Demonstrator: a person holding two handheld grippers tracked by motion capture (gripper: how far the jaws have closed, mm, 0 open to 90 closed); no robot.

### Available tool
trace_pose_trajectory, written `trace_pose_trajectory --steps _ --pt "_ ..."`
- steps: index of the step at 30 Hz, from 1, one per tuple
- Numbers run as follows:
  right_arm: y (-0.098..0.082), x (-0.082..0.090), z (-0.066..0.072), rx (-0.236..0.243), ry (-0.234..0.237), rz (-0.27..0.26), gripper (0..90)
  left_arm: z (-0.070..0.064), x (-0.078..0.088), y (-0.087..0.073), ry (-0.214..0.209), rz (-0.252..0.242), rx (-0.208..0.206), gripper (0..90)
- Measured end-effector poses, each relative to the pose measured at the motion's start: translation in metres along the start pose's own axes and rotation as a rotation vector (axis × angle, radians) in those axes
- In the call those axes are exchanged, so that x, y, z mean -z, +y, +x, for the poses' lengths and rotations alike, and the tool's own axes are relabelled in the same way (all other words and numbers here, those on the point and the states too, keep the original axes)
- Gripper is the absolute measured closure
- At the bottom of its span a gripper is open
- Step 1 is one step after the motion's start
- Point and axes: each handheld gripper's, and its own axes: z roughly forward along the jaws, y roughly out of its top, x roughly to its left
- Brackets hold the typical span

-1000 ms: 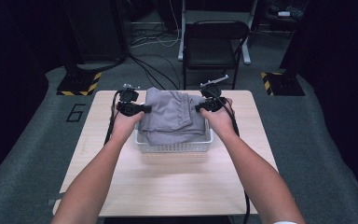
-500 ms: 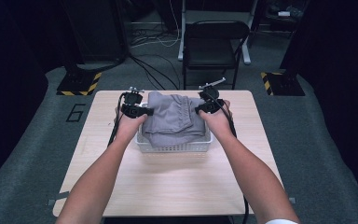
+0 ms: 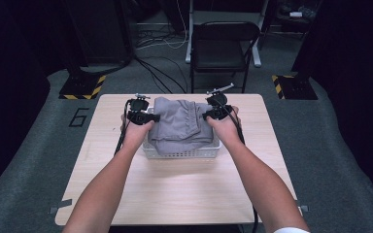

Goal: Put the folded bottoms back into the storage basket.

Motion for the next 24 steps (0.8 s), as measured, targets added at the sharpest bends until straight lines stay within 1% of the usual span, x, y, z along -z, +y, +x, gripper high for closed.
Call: trace_pose_trajectory --steps 1,2,3,5,6,8,9,10,11,12,14,15,18,20,21,22,23,24 --pt "0.0 -0.001 0.0 0.004 0.003 -0.002 84.7 0.001 0.0 -0.001 0.002 0.002 -0.003 79.5" --pt "0.0 -0.001 0.001 0.003 0.004 -0.002 84.7 0.001 -0.001 -0.002 0.003 -0.002 0.005 79.5" --pt "-0.001 -0.002 0.002 0.005 -0.002 -0.005 84.7 0.001 -0.001 -0.003 0.002 -0.004 0.007 79.5" --pt "-0.002 -0.004 0.003 0.014 -0.007 0.002 84.7 0.003 -0.003 -0.005 0.003 0.001 -0.001 79.5" --pt "-0.002 -0.005 0.004 0.019 -0.009 0.001 84.7 0.003 -0.004 -0.006 0.006 0.002 0.009 79.5" --pt "-0.003 -0.006 0.005 0.025 -0.008 0.006 84.7 0.004 -0.005 -0.007 0.009 -0.003 0.007 79.5" --pt "-0.003 -0.007 0.006 0.022 -0.015 0.003 84.7 0.004 -0.006 -0.007 0.01 -0.001 0.016 79.5" --pt "-0.004 -0.008 0.006 0.023 -0.011 0.0 84.7 0.005 -0.007 -0.007 0.013 -0.001 0.017 79.5" --pt "-0.004 -0.01 0.006 0.023 -0.015 -0.002 84.7 0.007 -0.008 -0.006 0.011 0.005 0.008 79.5" --pt "-0.005 -0.01 0.006 0.022 -0.016 0.002 84.7 0.007 -0.009 -0.006 0.012 -0.001 0.021 79.5" --pt "-0.006 -0.013 0.005 0.019 -0.017 0.003 84.7 0.009 -0.011 -0.007 0.012 0.003 0.02 79.5" --pt "-0.006 -0.014 0.005 0.013 -0.015 0.003 84.7 0.009 -0.012 -0.008 0.011 0.0 0.03 79.5" --pt "-0.007 -0.018 0.003 -0.006 -0.023 0.007 84.7 0.01 -0.015 -0.01 0.009 -0.007 0.039 79.5" --pt "-0.007 -0.019 0.003 0.0 -0.025 0.008 84.7 0.01 -0.017 -0.011 0.01 -0.004 0.044 79.5" --pt "-0.007 -0.02 0.003 0.001 -0.031 0.005 84.6 0.009 -0.018 -0.012 0.011 0.001 0.042 79.5" --pt "-0.007 -0.02 0.003 0.005 -0.032 0.007 84.6 0.009 -0.019 -0.012 0.012 0.009 0.031 79.5" --pt "-0.007 -0.02 0.003 0.003 -0.035 0.006 84.6 0.007 -0.02 -0.013 0.013 0.006 0.042 79.5" --pt "-0.008 -0.021 0.003 0.001 -0.038 0.01 84.6 0.007 -0.02 -0.013 0.013 0.007 0.031 79.5"
